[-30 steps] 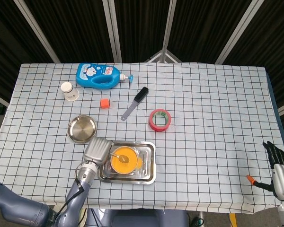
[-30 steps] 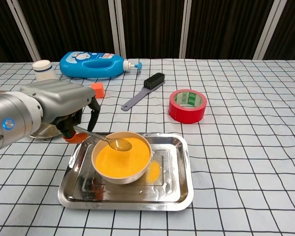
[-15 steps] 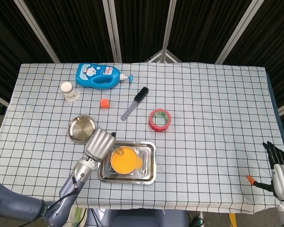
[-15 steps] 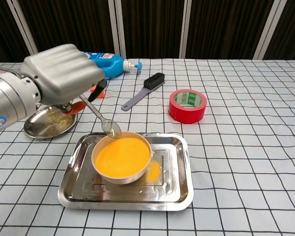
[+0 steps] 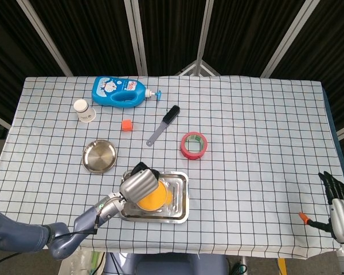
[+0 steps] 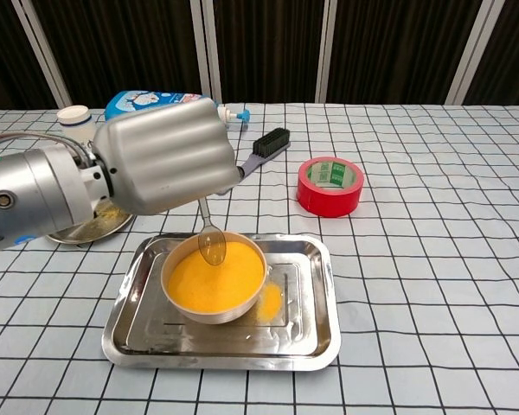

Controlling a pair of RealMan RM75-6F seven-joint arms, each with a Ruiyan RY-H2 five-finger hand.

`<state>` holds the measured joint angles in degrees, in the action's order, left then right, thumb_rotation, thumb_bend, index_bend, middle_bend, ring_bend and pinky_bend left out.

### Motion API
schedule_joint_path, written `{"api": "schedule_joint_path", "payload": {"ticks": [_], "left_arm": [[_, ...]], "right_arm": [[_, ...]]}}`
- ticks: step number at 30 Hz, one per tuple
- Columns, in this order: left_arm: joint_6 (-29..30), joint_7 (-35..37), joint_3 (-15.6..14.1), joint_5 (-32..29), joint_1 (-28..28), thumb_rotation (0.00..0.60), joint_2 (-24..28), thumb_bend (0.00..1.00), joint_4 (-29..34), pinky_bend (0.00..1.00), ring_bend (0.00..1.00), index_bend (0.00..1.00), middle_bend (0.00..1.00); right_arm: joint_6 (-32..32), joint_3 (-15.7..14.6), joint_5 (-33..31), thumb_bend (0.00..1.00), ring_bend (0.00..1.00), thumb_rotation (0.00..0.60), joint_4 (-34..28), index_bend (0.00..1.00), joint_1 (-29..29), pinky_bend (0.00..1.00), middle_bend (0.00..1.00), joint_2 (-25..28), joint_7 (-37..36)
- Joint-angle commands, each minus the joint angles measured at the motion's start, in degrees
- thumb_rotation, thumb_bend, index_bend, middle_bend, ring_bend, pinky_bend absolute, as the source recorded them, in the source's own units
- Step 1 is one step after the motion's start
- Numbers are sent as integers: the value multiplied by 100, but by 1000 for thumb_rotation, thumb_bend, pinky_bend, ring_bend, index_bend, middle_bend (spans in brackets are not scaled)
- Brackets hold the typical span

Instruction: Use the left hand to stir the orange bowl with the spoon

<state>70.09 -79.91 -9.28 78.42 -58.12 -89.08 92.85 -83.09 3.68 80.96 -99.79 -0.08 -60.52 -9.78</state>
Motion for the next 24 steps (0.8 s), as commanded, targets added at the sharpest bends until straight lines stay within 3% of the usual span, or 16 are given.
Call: {"api": "schedule_joint_path", "payload": {"ticks": [1, 24], "left_arm": [[-162, -91, 52, 70, -28, 600, 19, 619, -114, 1000, 1000, 833, 1000], [-900, -88, 322, 688, 32, 600, 208, 610, -370, 1000, 1000, 833, 1000]], "right_arm": [[-4, -3, 9, 202, 0, 600, -5, 0, -1, 0, 0, 0, -2], [-3, -7, 10, 202, 0, 600, -25, 0, -3, 0, 0, 3, 0]]}}
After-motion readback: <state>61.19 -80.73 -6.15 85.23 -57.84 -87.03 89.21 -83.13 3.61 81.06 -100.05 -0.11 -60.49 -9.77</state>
